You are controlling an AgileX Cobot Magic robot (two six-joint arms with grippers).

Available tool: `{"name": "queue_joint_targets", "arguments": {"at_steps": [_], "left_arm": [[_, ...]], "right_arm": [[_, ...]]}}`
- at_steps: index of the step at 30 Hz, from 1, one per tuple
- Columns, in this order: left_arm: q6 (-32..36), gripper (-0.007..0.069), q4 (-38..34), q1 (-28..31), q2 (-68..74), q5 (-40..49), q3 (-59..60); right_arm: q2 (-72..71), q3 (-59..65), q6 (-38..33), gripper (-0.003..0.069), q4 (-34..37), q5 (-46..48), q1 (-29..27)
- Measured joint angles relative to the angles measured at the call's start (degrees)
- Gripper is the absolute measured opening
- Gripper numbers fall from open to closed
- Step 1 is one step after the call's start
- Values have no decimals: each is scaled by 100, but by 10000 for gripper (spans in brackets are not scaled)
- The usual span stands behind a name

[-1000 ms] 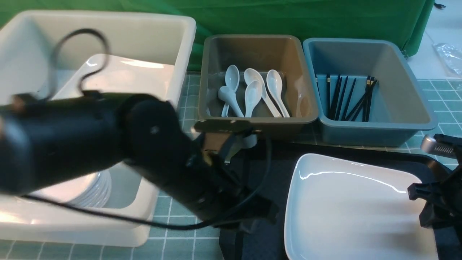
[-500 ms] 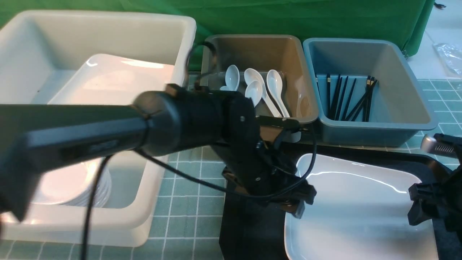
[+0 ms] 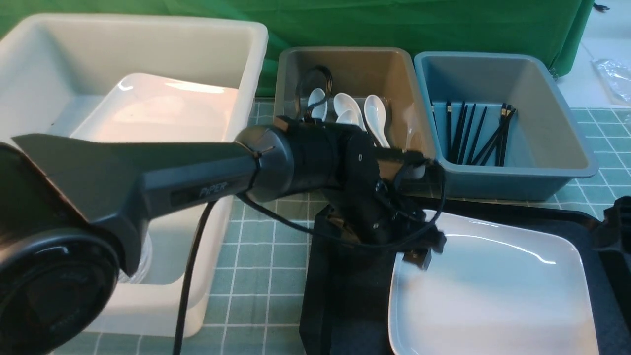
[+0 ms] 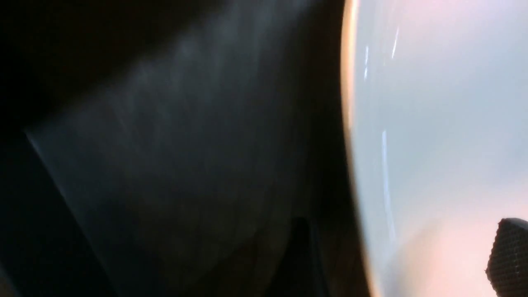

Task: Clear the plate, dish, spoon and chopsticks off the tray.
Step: Use the left arm to grab a plate from the dinner plate

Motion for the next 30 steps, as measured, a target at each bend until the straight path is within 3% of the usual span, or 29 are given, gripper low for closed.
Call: {"name": "queue_joint_targets", "arguments": {"at_steps": [19,22,26,30], "left_arm": [[69,526,-119,34,842,-891,-708],[186,459,-124,34,863,-919,-708],[184,171,-246,38,888,-853,-708],[113,150,-446,62,894,-582,-725]], "right_arm": [[-350,1,-131,566,-5,153,0],[-350,1,-144,566,-5,148,0],[-350,1,-164,566,-5,90,0],[-350,1,-238,566,-5,83,0]]}}
